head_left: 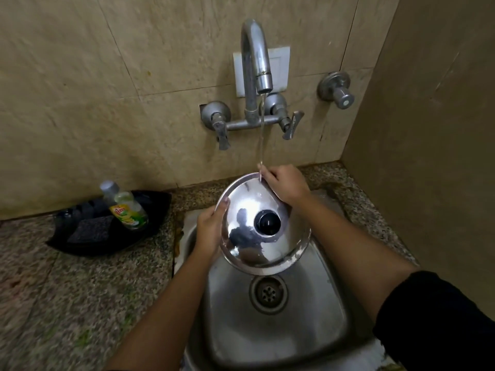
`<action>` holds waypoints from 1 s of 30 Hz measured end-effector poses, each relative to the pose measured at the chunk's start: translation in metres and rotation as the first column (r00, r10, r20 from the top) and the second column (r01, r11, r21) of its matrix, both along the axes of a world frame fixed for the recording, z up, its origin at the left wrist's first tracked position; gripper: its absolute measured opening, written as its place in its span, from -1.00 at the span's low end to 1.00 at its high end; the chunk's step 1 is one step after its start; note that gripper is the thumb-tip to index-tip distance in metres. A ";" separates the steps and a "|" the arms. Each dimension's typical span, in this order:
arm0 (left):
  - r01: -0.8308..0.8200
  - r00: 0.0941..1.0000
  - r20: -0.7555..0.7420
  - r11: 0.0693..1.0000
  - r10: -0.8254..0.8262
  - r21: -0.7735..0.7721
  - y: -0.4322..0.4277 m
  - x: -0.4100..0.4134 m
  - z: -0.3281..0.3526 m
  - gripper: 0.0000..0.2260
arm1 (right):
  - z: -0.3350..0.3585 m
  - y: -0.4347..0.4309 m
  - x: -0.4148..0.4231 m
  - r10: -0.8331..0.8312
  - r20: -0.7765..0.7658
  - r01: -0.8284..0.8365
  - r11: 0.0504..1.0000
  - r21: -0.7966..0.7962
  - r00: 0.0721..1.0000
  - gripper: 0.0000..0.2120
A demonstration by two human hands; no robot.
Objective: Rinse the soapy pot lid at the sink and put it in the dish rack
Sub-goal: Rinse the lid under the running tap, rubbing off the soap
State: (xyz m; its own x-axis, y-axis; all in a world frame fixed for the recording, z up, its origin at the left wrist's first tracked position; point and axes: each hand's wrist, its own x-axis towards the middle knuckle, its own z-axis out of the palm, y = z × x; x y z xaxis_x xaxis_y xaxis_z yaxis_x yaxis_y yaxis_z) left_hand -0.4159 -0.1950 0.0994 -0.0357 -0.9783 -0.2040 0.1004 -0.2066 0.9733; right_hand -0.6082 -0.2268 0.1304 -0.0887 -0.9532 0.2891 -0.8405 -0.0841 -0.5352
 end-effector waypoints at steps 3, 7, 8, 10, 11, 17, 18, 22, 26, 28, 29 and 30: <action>0.229 0.971 0.059 0.973 -0.231 0.033 -0.003 0.002 0.011 -0.86 | 0.003 -0.001 0.014 0.115 -0.169 -0.110 0.993 0.042 0.979 -0.47; 0.161 0.974 0.177 0.983 -0.143 -0.088 -0.008 -0.006 0.016 -0.77 | -0.005 -0.001 0.024 0.071 -0.185 -0.064 0.997 0.043 0.980 -0.43; 0.084 0.989 0.128 0.994 -0.074 -0.070 -0.007 -0.004 0.013 -0.79 | -0.005 -0.003 0.017 -0.031 -0.069 0.034 0.998 0.048 0.997 -0.41; 0.012 0.999 -0.039 0.999 -0.010 0.034 -0.003 0.001 0.006 -0.81 | -0.001 -0.004 0.004 -0.183 0.044 0.180 0.982 0.057 0.982 -0.42; 0.037 0.997 -0.068 0.997 -0.032 0.070 -0.003 0.004 0.006 -0.81 | 0.002 -0.005 0.003 -0.182 0.017 0.181 0.982 0.058 0.983 -0.42; 0.247 0.950 0.219 0.966 -0.224 -0.082 -0.011 -0.009 0.026 -0.72 | 0.007 -0.001 0.041 0.054 -0.219 -0.035 0.996 0.086 0.974 -0.46; 0.188 0.966 0.198 0.978 -0.168 -0.089 -0.009 -0.009 0.024 -0.71 | 0.005 -0.003 0.036 -0.001 -0.157 0.014 0.997 0.081 0.988 -0.45; 0.036 0.997 -0.065 0.999 -0.035 0.015 0.000 0.005 0.015 -0.80 | 0.008 -0.005 0.011 -0.199 0.007 0.197 0.974 0.109 0.980 -0.42; 0.239 0.956 0.178 0.971 -0.233 -0.013 -0.007 0.004 0.025 -0.77 | 0.016 0.002 0.036 0.036 -0.177 -0.022 0.996 0.083 0.984 -0.43; 0.276 0.944 0.209 0.959 -0.257 -0.069 -0.006 0.000 0.026 -0.75 | 0.015 0.005 0.041 0.120 -0.205 -0.102 0.990 0.098 0.971 -0.46; 0.248 0.954 0.197 0.964 -0.227 -0.093 -0.005 -0.001 0.024 -0.76 | 0.012 0.004 0.038 0.111 -0.170 -0.094 0.990 0.100 0.979 -0.46; 0.188 0.972 0.163 0.976 -0.169 -0.107 -0.003 0.000 0.021 -0.78 | 0.010 0.002 0.031 0.064 -0.088 -0.056 0.993 0.100 0.994 -0.46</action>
State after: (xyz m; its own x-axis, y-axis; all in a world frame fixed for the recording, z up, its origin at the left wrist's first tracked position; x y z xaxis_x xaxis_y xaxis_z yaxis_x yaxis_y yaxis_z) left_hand -0.4164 -0.1984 0.1208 -0.1896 -0.9766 -0.1017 -0.0782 -0.0882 0.9930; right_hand -0.5773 -0.2247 0.1405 -0.0081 -0.9800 0.1988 -0.8809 -0.0871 -0.4652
